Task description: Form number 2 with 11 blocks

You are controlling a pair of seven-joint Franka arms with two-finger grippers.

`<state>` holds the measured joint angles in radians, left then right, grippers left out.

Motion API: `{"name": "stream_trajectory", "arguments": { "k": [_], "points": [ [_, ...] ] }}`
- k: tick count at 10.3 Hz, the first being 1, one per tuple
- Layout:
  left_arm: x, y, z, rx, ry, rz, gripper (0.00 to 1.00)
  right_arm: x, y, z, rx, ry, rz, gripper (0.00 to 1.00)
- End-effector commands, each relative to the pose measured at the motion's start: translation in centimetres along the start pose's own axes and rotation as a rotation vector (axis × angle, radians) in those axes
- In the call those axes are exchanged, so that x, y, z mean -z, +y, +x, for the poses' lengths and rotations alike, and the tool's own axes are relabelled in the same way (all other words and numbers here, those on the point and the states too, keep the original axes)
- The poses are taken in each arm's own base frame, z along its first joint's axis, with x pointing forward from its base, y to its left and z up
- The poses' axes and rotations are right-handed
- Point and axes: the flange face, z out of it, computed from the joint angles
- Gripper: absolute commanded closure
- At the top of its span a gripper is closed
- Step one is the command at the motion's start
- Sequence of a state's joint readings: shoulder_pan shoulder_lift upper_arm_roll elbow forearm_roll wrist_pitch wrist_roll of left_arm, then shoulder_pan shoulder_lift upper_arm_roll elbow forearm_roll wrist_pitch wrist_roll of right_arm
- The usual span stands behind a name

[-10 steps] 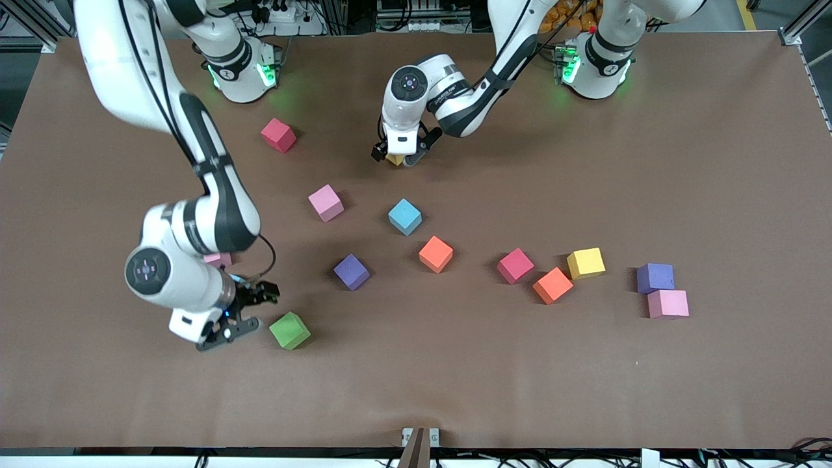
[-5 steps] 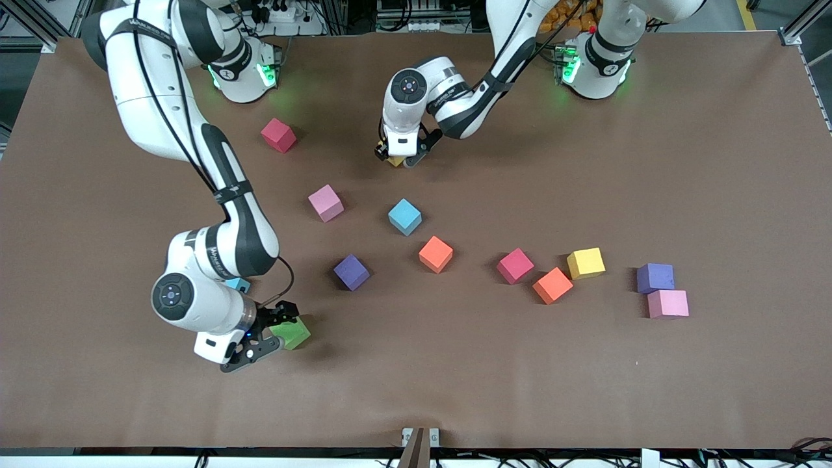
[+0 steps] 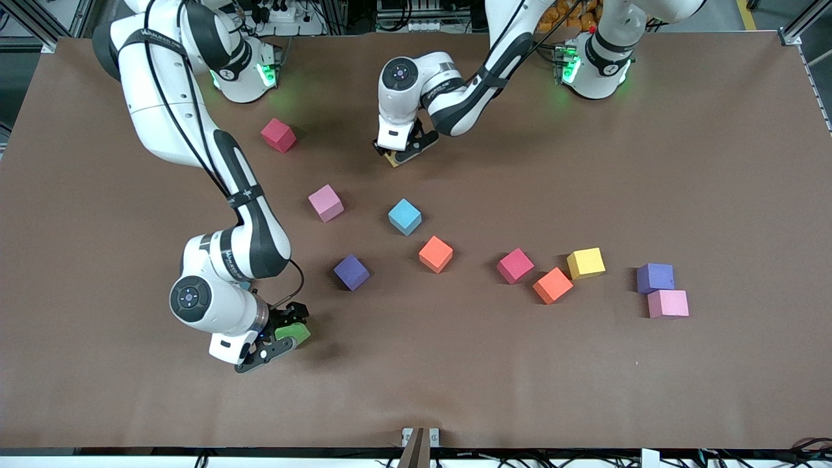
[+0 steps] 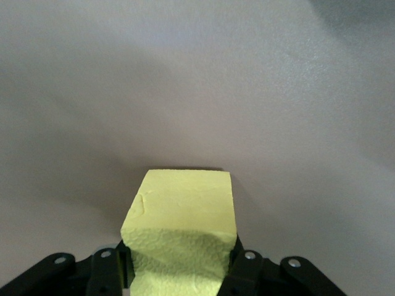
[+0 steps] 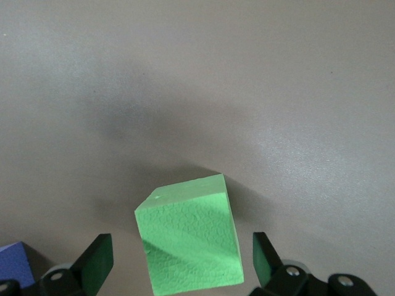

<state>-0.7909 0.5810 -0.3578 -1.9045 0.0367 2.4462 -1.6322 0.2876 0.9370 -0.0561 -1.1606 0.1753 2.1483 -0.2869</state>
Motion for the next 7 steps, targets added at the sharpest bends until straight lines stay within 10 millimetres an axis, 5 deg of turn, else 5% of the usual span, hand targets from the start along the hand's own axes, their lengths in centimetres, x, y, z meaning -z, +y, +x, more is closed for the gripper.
{"name": "stream_trajectory", "arguments": {
  "k": [1,5,6,7],
  "points": [
    [2.8,-1.3,1.2,-0.203,-0.019,0.042,0.87,-0.7,0.3,0.6,0.002,0.013,0.0,0.0],
    [1.8,-4.6,1.4,-0.554,-0.055,0.138,0.87,-2.2,0.5,0.0,0.001,-0.012,0.001,0.0],
    [1.3,-5.2,1.2,-0.593,-0.062,0.153,0.87,-2.5,0.5,-0.2,-0.004,-0.018,0.006,0.72],
    [0.9,-5.6,1.3,-0.629,-0.07,0.161,0.87,-2.6,0.5,-0.3,-0.001,-0.021,0.006,1.0]
  ]
}}
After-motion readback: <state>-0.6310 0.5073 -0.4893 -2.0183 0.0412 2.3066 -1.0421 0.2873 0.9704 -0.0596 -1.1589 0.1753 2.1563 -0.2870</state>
